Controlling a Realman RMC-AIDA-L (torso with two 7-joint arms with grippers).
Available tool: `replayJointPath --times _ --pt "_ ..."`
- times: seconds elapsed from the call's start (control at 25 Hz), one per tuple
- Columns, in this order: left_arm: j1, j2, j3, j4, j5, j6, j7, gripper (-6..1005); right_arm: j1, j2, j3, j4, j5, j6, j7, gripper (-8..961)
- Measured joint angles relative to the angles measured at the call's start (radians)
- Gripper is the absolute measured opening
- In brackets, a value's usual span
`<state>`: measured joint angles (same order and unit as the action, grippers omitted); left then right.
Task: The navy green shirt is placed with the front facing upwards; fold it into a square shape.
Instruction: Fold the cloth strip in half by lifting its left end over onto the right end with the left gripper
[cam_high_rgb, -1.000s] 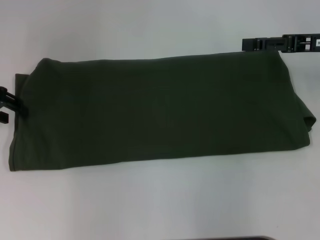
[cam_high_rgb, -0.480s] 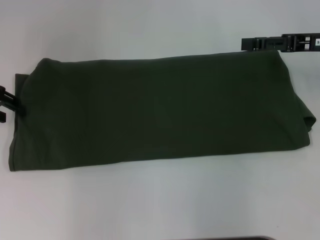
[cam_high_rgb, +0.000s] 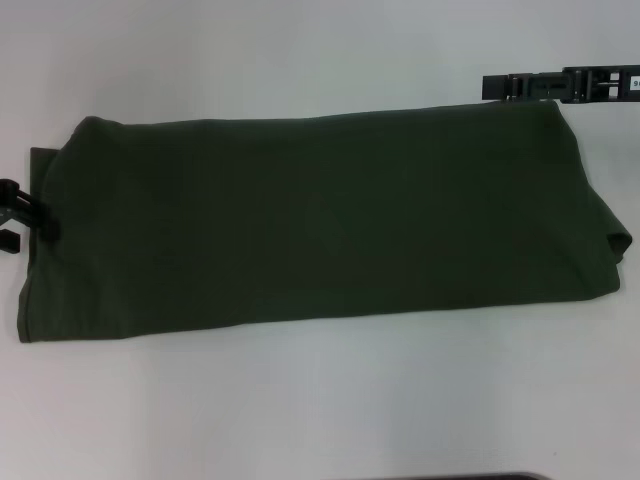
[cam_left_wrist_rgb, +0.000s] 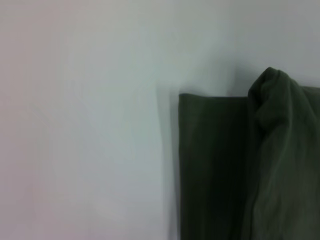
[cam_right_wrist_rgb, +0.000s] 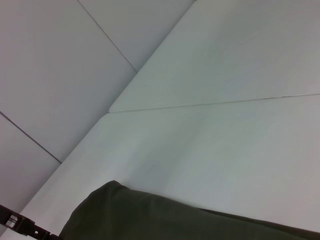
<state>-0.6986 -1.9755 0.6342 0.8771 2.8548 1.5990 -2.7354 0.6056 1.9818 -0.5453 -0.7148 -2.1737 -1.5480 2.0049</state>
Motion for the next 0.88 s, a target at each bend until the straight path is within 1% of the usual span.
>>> replayJointPath --times 0.24,0.48,0.88 --pt "-0.002 0.001 0.003 -0.005 0.0 -0.008 -0.011 534 -0.002 0.0 -0.001 0.0 0.0 0.0 0.0 803" --pt "-0.005 0.006 0.004 -0.036 0.0 -0.018 -0.012 534 -0.005 0.0 0.002 0.0 0.0 0.0 0.0 803" --pt "-0.006 0.012 0.002 -0.04 0.0 -0.024 -0.013 534 -0.007 0.0 0.002 0.0 0.002 -0.002 0.0 803"
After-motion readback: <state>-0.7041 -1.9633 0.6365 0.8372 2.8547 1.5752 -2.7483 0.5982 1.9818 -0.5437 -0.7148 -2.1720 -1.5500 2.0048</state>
